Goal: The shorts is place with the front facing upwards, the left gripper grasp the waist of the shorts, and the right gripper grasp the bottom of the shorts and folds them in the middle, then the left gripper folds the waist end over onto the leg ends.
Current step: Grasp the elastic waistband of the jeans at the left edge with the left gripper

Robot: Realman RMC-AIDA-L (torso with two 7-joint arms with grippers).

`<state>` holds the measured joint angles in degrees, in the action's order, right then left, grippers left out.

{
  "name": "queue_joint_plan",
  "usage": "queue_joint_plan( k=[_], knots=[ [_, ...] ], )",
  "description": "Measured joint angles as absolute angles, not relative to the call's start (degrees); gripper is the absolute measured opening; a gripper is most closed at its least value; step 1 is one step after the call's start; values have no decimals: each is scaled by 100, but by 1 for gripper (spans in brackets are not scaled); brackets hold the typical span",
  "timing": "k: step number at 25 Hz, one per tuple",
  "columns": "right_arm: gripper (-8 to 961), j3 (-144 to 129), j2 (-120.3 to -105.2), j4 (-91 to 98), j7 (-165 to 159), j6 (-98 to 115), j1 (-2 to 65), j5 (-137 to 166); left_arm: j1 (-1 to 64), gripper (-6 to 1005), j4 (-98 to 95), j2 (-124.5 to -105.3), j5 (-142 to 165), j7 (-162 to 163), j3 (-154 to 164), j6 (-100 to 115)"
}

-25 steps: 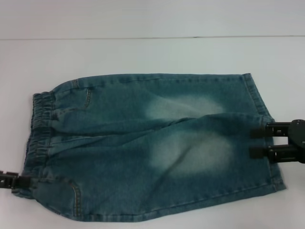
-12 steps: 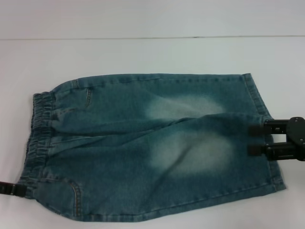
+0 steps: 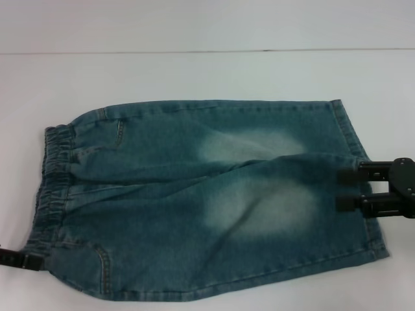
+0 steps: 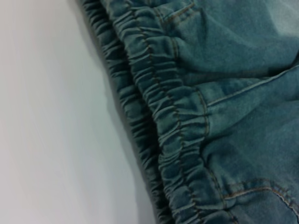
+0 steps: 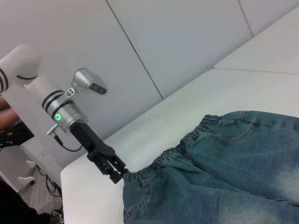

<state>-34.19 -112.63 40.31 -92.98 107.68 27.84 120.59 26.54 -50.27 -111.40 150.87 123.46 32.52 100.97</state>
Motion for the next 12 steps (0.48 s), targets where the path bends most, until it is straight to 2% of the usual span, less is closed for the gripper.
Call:
queue_joint_plan(
  k=[8, 12],
  knots=[
    [786, -3414, -11267, 4025, -9298, 10766, 2787, 12059, 2766, 703, -4999, -11248, 15118, 12208, 3255, 10092],
    [786, -3397, -11268, 4025, -9299, 10766, 2774, 12059, 2792, 544, -4992, -11290, 15130, 12142, 3291, 10094]
  ],
)
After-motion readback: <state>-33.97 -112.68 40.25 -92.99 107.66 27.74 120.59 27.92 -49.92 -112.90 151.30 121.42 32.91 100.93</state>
